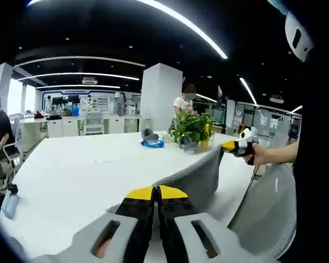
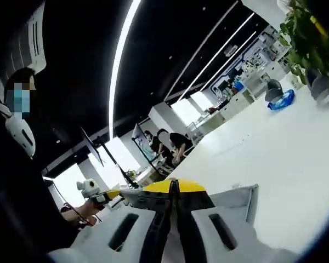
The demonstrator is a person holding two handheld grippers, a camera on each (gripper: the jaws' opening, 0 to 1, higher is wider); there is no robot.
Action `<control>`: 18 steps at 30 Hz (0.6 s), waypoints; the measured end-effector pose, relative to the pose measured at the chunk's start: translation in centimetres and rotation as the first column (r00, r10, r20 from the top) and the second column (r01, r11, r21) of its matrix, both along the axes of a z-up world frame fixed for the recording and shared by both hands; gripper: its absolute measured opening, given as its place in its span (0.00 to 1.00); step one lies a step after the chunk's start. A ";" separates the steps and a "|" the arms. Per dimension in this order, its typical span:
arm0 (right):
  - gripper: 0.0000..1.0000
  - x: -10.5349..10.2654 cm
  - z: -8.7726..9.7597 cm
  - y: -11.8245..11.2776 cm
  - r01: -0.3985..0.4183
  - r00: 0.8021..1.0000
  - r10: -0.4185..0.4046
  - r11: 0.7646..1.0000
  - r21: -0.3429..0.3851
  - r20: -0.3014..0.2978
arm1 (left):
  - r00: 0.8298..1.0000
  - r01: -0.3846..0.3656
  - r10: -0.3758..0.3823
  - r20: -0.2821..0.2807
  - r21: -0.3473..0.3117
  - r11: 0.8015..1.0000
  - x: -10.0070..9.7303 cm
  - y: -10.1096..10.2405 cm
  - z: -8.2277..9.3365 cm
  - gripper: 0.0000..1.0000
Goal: Fold the towel on the table until its edges align and the towel forms a compact rectangular stack.
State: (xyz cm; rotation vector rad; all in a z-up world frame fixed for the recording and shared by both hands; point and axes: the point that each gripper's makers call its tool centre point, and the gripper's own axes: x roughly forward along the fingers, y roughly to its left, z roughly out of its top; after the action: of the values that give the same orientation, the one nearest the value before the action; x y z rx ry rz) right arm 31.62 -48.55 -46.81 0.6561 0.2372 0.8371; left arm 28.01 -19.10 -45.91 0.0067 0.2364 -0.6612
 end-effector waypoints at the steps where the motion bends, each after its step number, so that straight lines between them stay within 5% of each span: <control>1: 0.00 0.1 -0.1 0.0 0.005 1.000 -0.005 1.000 -0.005 0.001 | 1.000 -0.001 0.001 -0.001 0.001 1.000 0.2 0.0 0.0 0.02; 9: 0.00 1.9 -0.7 -0.3 0.041 0.999 -0.042 0.997 -0.069 -0.010 | 1.000 0.010 -0.010 0.001 0.035 0.999 2.1 0.0 0.0 0.02; 18: 0.00 5.0 -3.1 0.1 0.045 0.996 -0.055 0.991 -0.129 -0.074 | 0.998 0.008 -0.005 -0.058 0.058 0.998 4.8 0.6 -2.4 0.02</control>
State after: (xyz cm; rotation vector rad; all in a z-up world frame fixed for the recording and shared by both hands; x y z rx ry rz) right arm 36.67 -48.42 -49.95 0.5734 0.3401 0.7429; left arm 32.77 -18.55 -48.28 0.0442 0.3112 -0.6617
